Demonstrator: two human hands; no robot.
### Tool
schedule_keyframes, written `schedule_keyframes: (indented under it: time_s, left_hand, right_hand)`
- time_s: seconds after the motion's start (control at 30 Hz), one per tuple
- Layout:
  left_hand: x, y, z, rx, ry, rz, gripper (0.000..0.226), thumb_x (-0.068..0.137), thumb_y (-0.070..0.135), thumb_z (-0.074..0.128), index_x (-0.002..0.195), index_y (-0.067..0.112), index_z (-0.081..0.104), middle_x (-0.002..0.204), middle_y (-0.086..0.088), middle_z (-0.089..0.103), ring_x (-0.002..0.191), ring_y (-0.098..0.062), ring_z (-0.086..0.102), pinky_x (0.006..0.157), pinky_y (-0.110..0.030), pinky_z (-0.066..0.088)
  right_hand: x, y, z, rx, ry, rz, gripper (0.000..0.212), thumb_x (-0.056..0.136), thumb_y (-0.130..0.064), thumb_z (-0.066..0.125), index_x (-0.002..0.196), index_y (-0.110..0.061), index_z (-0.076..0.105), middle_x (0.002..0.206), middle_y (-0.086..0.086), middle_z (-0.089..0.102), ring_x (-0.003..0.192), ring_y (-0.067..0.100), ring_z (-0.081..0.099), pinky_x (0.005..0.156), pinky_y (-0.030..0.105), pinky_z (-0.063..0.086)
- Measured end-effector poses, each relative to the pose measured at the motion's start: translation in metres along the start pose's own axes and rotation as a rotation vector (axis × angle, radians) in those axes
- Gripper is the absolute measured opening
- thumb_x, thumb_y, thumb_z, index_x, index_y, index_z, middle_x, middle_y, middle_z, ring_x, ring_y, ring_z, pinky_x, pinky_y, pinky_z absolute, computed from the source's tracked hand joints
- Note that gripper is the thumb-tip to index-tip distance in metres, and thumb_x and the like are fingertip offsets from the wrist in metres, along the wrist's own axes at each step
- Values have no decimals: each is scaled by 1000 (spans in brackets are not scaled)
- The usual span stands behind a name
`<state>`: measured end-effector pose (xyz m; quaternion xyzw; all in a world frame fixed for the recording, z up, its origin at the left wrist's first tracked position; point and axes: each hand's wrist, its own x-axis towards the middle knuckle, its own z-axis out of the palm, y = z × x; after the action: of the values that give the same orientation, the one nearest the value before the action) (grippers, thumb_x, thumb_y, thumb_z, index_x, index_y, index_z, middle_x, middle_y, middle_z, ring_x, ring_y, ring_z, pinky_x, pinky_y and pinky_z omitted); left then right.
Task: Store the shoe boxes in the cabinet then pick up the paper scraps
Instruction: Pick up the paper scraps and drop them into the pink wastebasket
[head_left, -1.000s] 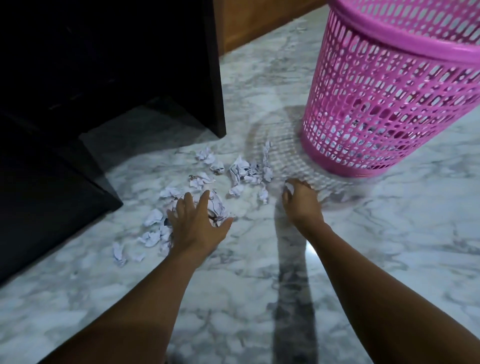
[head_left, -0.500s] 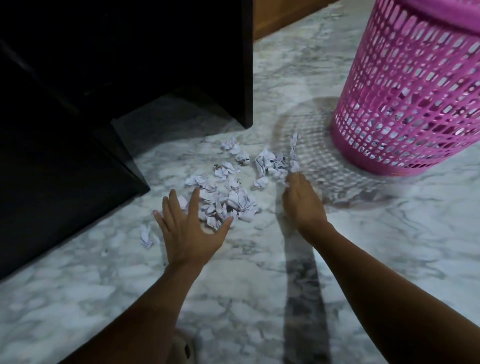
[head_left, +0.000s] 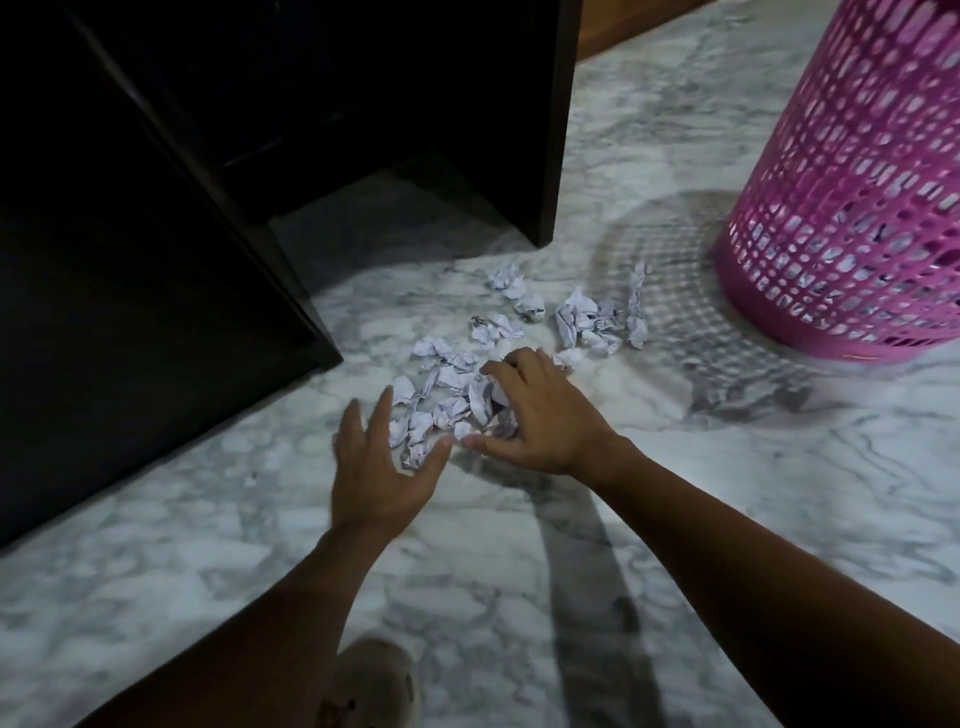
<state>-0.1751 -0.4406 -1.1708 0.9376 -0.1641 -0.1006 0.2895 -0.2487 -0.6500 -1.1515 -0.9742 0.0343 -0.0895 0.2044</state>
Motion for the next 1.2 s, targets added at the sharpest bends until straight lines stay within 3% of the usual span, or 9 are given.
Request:
schedule_keyframes:
  time_s: [0.1, 0.17, 0.3, 0.43, 0.67, 0.77, 0.9, 1.03, 1.2]
  left_hand:
    - [4, -4, -1, 22, -68, 133, 95, 68, 81, 48, 149, 46, 15, 162, -3, 9, 150, -27, 12, 111, -53, 35]
    - [8, -7, -3, 50, -113, 206, 95, 68, 75, 48, 151, 42, 15, 163, -1, 4, 150, -24, 11, 112, -52, 34]
    - [18, -7, -2, 106, -138, 314, 85, 75, 62, 46, 152, 38, 20, 163, 3, 4, 146, -25, 19, 105, -48, 43]
    - [18, -2, 4, 148, -104, 425, 72, 83, 50, 45, 148, 22, 35, 159, -8, 22, 142, -30, 27, 108, -56, 37]
    - [22, 0, 9, 166, -109, 464, 69, 85, 41, 41, 151, 23, 31, 156, -9, 28, 144, -28, 29, 114, -55, 26]
    - [22, 4, 10, 115, -92, 462, 59, 89, 33, 38, 147, 28, 39, 153, -8, 32, 140, -28, 31, 116, -52, 25]
    - [23, 7, 20, 97, -31, 509, 43, 91, 20, 40, 128, 18, 60, 137, -12, 45, 124, -33, 44, 103, -52, 40]
    - [24, 9, 28, 136, 99, 586, 27, 94, 25, 50, 110, 9, 65, 119, -13, 54, 107, -32, 50, 95, -45, 45]
    - [21, 16, 33, 232, 161, 503, 25, 90, 40, 55, 89, 18, 64, 111, -5, 59, 99, -26, 51, 79, -38, 44]
  right_hand:
    - [1, -1, 8, 50, -92, 33, 97, 75, -80, 52, 144, -13, 41, 154, 13, 32, 137, 29, 37, 104, 39, 41]
    - [4, -3, 13, 7, -91, -29, 94, 77, -78, 53, 145, -15, 41, 159, 9, 29, 142, 27, 34, 111, 41, 34]
    - [9, -6, 24, -87, -87, -98, 75, 84, -69, 51, 143, -25, 44, 142, 4, 49, 128, 25, 45, 103, 43, 40]
    - [9, -7, 29, -146, -6, -117, 58, 86, -66, 47, 132, -33, 56, 120, 2, 58, 111, 25, 51, 95, 44, 35]
    - [8, 3, 45, 109, 143, -230, 28, 89, -31, 67, 110, -13, 70, 113, 11, 64, 103, 29, 57, 91, 35, 45]
    - [5, 5, 49, 107, 231, -178, 21, 84, -21, 72, 101, -10, 71, 99, 10, 64, 89, 30, 57, 77, 37, 48]
    - [0, 5, 55, 178, 301, -98, 23, 80, -16, 79, 101, -9, 72, 90, 9, 62, 78, 28, 57, 65, 35, 47]
    - [-2, 5, 49, 267, 318, 12, 21, 80, -20, 78, 98, -11, 73, 91, 8, 62, 81, 22, 59, 68, 29, 47]
    - [13, -2, 22, 412, 517, 279, 26, 80, -28, 64, 96, -10, 74, 93, 6, 63, 83, 8, 56, 76, 10, 41]
